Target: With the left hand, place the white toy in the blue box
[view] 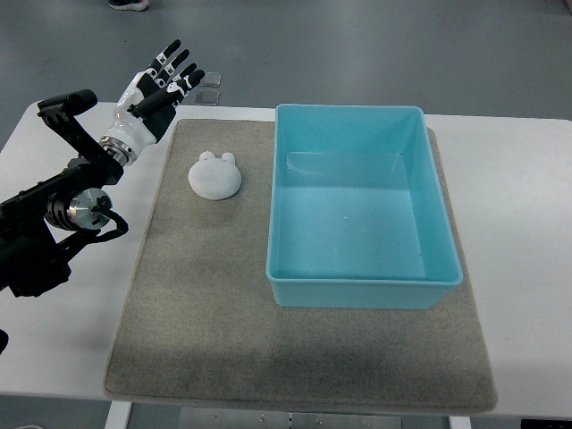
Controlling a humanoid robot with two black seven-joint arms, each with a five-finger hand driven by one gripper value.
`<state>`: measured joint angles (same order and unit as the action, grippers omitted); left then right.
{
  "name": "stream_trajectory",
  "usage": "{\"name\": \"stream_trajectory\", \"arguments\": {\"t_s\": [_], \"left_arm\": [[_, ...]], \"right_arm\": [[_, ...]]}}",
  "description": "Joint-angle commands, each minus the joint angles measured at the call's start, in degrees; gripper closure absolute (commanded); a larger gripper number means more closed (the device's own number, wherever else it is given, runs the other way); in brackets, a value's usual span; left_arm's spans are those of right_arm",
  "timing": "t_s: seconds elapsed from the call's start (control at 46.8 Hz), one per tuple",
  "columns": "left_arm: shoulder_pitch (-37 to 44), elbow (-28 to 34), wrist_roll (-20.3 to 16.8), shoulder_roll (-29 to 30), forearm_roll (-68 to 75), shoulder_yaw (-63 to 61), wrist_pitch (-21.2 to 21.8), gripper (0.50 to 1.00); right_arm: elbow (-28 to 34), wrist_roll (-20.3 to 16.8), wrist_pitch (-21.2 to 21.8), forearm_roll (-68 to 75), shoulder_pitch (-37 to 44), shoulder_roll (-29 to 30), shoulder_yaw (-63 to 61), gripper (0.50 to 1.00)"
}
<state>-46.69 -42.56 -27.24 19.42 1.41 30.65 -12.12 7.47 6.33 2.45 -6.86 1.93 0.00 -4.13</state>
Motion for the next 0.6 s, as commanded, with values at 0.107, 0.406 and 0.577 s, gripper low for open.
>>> {"name": "stream_trajectory", "arguments": {"t_s": [0.107,0.406,0.577], "left_arm": [[-0.60,-0.33,0.00,-0.08,0.00,0.11,0.26,0.500],[-0.60,-0.51,0.00,1.23,0.09,-0.15,0.35,0.500],[-0.42,-0.51,0.09,1.50,1.93,-0.24,0.35,0.500]], "right_arm": [[0.00,0.00,-0.08,0.00,0.00,0.00,0.00,0.564],[0.00,0.00,0.01,0.00,0.00,0.00,0.00,0.564],[0.00,0.00,0.01,0.00,0.00,0.00,0.00,0.564]]}}
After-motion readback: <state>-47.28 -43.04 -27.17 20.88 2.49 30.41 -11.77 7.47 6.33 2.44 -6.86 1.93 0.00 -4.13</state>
